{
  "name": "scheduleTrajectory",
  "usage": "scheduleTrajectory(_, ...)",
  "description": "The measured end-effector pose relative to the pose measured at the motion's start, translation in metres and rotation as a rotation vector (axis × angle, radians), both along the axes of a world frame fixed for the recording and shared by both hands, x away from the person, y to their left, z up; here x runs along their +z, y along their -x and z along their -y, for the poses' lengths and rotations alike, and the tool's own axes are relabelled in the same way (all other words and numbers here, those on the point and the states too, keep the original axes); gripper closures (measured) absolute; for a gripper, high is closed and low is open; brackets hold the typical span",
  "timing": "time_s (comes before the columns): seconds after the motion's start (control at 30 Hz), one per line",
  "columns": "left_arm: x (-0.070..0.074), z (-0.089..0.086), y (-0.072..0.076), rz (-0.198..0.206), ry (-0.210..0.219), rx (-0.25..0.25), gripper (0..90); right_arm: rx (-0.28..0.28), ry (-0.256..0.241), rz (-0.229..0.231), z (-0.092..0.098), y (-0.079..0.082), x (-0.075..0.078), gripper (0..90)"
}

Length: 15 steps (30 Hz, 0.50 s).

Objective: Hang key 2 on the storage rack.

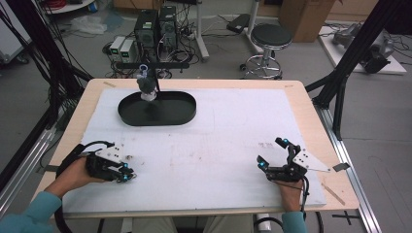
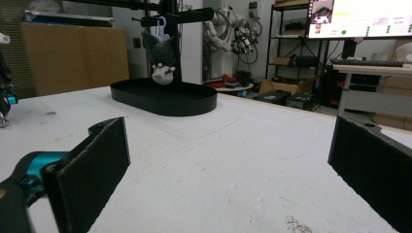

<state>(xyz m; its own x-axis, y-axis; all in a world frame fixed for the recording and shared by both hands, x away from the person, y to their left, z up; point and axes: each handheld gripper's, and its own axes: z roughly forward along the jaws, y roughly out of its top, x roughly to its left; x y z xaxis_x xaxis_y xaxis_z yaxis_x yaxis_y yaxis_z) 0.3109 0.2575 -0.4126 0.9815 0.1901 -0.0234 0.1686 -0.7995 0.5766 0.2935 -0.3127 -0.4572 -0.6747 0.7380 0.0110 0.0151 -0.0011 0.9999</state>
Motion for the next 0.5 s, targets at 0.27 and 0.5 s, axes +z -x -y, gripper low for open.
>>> scheduleTrajectory(0.27, -0.0019, 0.0009, -0.0005, 0.001, -0.001, -0.011, 85.0, 0.001, 0.000, 0.002, 0.0001, -0.0002, 0.0000, 0.6)
scheduleTrajectory(0.5, -0.0019, 0.0011, -0.0011, 0.000, -0.006, -0.016, 87.6, 0.000, 0.000, -0.001, 0.0000, 0.0000, 0.0000, 0.6)
